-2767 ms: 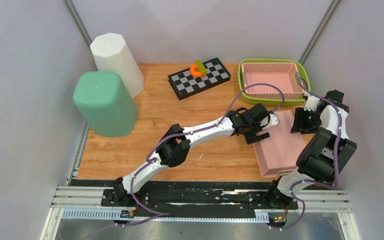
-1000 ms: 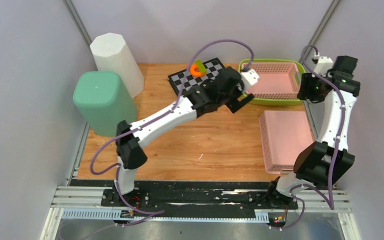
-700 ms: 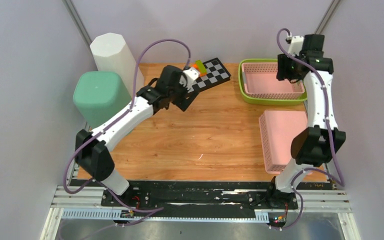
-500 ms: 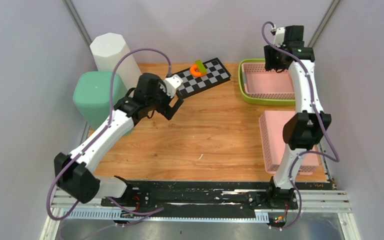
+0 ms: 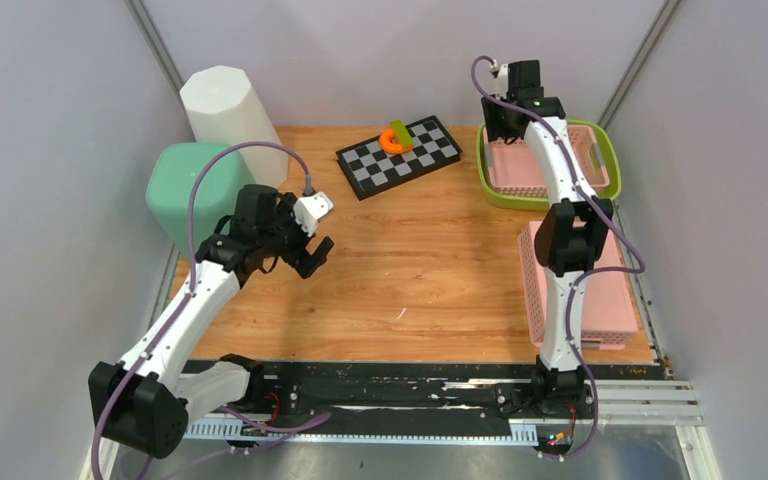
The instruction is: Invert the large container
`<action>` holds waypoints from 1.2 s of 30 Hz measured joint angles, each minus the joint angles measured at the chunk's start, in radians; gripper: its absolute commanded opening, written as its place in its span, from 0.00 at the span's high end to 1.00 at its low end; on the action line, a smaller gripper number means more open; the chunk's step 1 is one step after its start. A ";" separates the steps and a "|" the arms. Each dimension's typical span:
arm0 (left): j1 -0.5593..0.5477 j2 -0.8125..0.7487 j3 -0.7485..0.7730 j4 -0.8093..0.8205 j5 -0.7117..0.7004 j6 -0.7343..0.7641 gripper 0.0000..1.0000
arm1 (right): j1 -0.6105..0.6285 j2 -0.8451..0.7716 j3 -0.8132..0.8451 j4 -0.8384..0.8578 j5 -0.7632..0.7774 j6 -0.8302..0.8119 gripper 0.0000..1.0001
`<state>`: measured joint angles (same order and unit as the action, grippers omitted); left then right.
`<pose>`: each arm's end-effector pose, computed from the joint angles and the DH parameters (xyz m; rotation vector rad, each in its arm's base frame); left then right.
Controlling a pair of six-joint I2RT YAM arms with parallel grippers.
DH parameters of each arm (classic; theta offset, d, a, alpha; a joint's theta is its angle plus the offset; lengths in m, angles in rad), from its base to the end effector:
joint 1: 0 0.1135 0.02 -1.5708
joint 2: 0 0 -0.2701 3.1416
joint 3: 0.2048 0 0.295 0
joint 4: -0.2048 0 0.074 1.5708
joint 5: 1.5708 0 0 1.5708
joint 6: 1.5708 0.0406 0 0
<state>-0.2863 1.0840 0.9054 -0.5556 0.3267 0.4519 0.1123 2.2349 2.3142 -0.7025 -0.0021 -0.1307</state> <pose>0.2573 -0.0893 0.2846 0.9735 2.0558 -0.2892 0.5592 0.0631 0.3420 -0.2671 2.1777 -0.0081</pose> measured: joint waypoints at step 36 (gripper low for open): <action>0.002 -0.029 -0.050 0.018 0.038 0.036 0.00 | 0.014 0.123 -0.091 0.109 0.029 0.086 0.52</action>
<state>-0.2848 1.0554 0.8558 -0.5373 0.3645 0.4877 0.1261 2.3577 2.2234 -0.5938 0.0269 -0.0444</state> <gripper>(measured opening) 0.997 0.499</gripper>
